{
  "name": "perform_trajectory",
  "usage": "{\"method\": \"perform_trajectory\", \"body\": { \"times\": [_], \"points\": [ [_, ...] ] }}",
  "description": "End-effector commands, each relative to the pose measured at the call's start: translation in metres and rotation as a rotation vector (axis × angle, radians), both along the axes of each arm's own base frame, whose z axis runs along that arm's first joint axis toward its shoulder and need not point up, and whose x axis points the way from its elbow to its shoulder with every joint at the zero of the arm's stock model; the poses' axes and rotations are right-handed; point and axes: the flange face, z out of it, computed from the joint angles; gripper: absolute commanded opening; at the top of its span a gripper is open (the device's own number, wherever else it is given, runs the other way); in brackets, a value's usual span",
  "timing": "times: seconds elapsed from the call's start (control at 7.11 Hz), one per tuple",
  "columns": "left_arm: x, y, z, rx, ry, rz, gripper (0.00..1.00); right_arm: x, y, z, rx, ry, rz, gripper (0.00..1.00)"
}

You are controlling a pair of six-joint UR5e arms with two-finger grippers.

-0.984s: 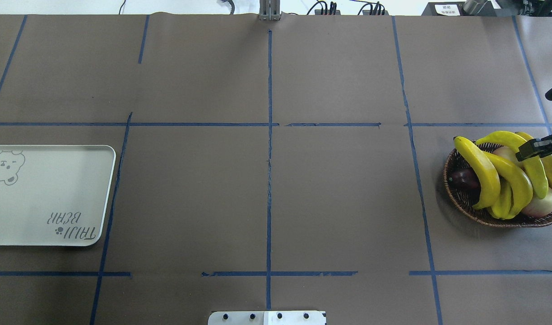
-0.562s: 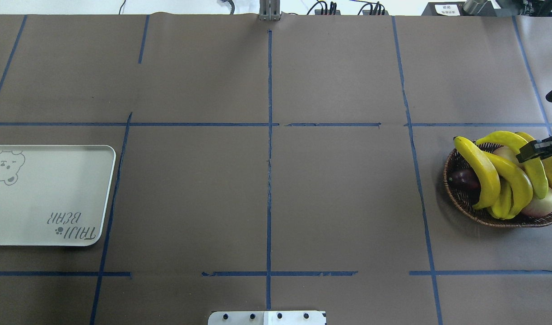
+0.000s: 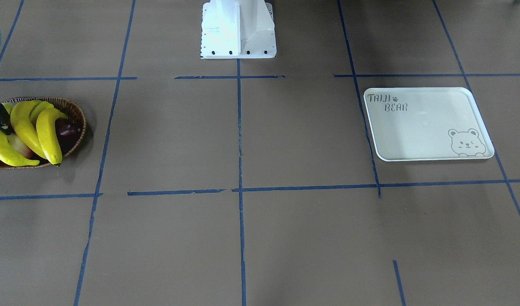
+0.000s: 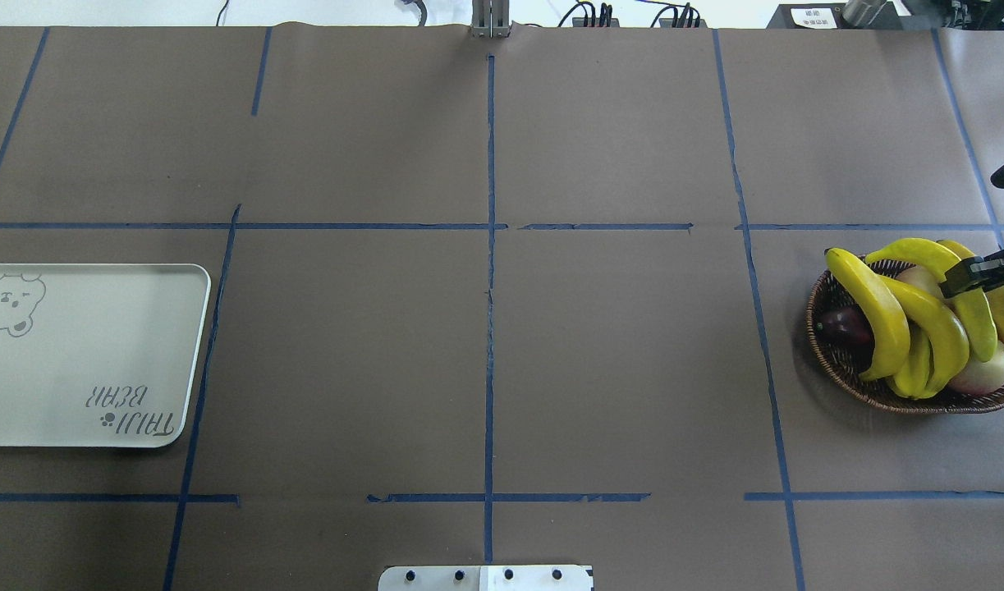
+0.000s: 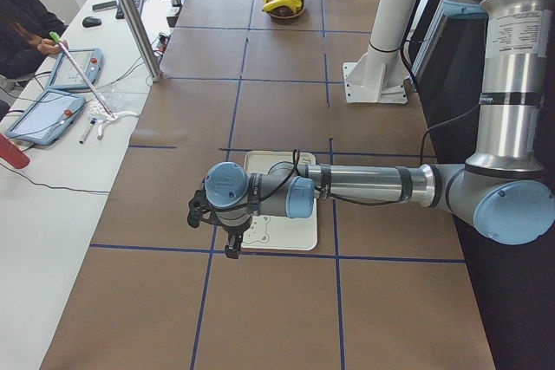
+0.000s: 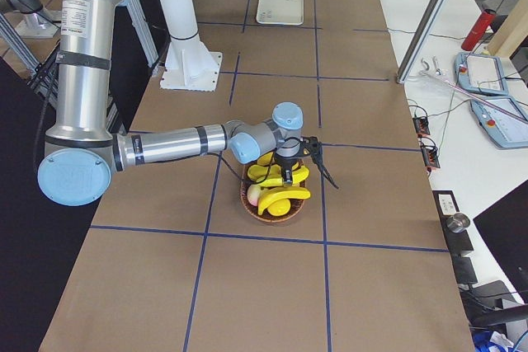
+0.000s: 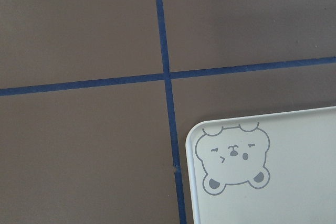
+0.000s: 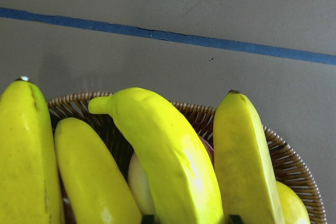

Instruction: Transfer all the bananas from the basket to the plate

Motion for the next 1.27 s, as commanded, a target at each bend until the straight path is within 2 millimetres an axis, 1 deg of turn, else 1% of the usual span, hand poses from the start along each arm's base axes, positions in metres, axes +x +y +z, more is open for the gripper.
{"method": "perform_trajectory", "body": {
  "times": [0.0, 0.14, 0.28, 0.42, 0.56, 0.7, 0.84, 0.98, 1.12],
  "points": [
    [0.000, 0.000, -0.001, 0.002, -0.002, -0.001, 1.00, 0.004, 0.000, -0.005, 0.002, -0.020, 0.002, 0.14],
    [0.001, 0.000, -0.001, 0.002, 0.000, 0.001, 1.00, 0.012, -0.001, -0.006, 0.002, -0.023, 0.017, 0.02],
    [0.000, 0.000, 0.000, 0.000, 0.000, 0.000, 1.00, 0.022, 0.001, -0.013, 0.006, -0.037, 0.032, 0.00],
    [0.000, 0.000, 0.000, 0.000, 0.000, 0.000, 1.00, 0.033, 0.003, -0.024, 0.018, -0.059, 0.047, 0.00],
    [0.000, 0.000, -0.001, 0.002, -0.002, -0.001, 1.00, 0.050, 0.004, -0.037, 0.034, -0.085, 0.074, 0.00],
    [0.000, 0.000, -0.003, 0.004, 0.000, -0.001, 1.00, 0.070, 0.001, -0.062, 0.071, -0.120, 0.109, 0.00],
    [0.000, -0.002, -0.009, 0.001, 0.001, -0.013, 1.00, 0.069, -0.003, -0.083, 0.102, -0.156, 0.099, 0.00],
    [0.000, -0.011, -0.025, -0.013, 0.006, -0.052, 1.00, 0.062, -0.018, -0.116, 0.146, -0.205, 0.087, 0.00],
    [0.002, -0.021, -0.038, -0.006, 0.026, -0.076, 1.00, 0.050, -0.035, -0.146, 0.182, -0.223, 0.071, 0.00]
  ]
}}
